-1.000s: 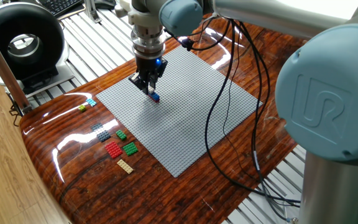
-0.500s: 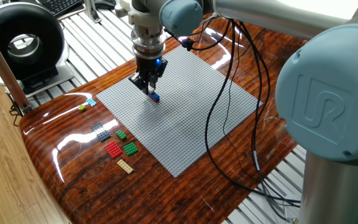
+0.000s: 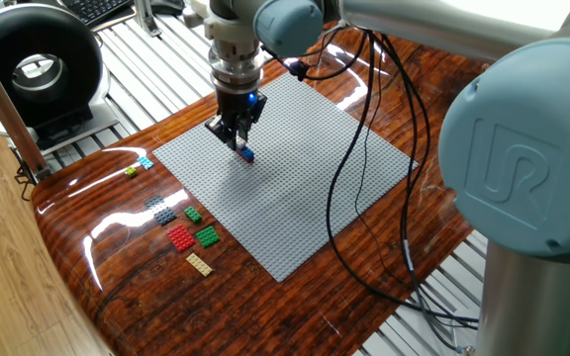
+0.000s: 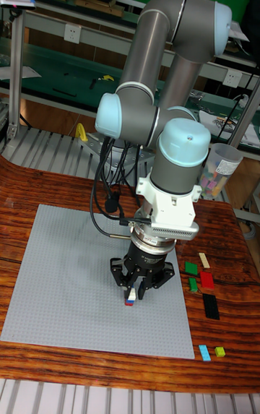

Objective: Build with small Lego blocks

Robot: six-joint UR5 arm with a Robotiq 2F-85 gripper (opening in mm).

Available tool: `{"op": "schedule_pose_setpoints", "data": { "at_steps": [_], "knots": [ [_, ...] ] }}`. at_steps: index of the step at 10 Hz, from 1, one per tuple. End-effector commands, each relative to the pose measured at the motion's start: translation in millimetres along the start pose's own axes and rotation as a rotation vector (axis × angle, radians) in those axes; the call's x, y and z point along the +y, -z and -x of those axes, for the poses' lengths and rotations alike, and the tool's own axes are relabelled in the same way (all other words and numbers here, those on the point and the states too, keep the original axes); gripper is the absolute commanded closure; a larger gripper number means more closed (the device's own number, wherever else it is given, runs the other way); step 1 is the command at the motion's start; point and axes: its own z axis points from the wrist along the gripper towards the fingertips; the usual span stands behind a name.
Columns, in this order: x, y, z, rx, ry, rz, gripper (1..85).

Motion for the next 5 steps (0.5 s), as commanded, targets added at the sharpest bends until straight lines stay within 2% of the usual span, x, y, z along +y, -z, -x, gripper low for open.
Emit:
{"op": "schedule_pose_setpoints", "data": {
  "at_steps": [1,5],
  "knots": [
    [1.5,0.1,1.1,-0.004,-0.005,0.011,54.0],
    [0.8,-0.7,1.2,-0.004,-0.003,0.011,52.7]
  ]
}}
